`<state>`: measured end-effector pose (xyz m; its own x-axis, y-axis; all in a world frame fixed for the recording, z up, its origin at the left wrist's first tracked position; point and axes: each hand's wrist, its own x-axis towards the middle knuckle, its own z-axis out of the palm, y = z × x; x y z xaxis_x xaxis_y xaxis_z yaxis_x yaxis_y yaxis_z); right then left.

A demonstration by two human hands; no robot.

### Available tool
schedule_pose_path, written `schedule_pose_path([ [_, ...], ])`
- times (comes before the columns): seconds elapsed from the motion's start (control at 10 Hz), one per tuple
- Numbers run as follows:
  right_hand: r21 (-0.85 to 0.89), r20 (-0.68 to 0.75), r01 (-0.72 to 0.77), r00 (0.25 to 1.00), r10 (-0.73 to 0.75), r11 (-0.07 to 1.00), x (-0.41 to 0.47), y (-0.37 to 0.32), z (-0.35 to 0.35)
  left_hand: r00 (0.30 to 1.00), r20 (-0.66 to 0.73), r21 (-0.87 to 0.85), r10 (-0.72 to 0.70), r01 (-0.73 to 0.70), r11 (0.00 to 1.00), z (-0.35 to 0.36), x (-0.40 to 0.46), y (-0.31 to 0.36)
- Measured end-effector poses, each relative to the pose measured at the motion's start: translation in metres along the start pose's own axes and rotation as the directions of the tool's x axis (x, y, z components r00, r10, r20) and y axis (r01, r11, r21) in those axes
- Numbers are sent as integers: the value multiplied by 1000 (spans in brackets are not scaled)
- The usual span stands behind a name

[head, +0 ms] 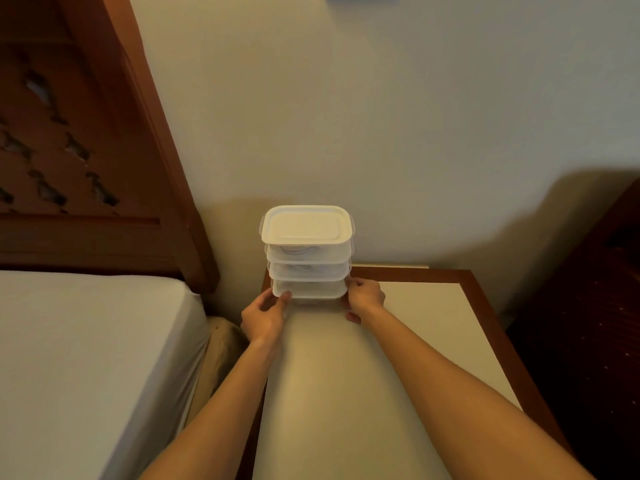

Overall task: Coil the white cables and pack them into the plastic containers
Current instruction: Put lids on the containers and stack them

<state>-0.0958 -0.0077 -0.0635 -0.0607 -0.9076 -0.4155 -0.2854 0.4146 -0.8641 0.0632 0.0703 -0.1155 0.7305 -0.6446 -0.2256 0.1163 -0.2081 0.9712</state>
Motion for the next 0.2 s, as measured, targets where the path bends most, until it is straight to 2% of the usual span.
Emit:
schedule_pose_path([
  [0.1, 6, 3, -4, 1000, 4, 1000, 1, 0, 0, 1000, 7, 1, -15, 15, 1000, 1, 6, -2],
  [0.2, 39, 83, -34, 996, 30, 999, 1, 3, -3, 998, 21, 14, -66, 66, 998, -2, 4, 3],
])
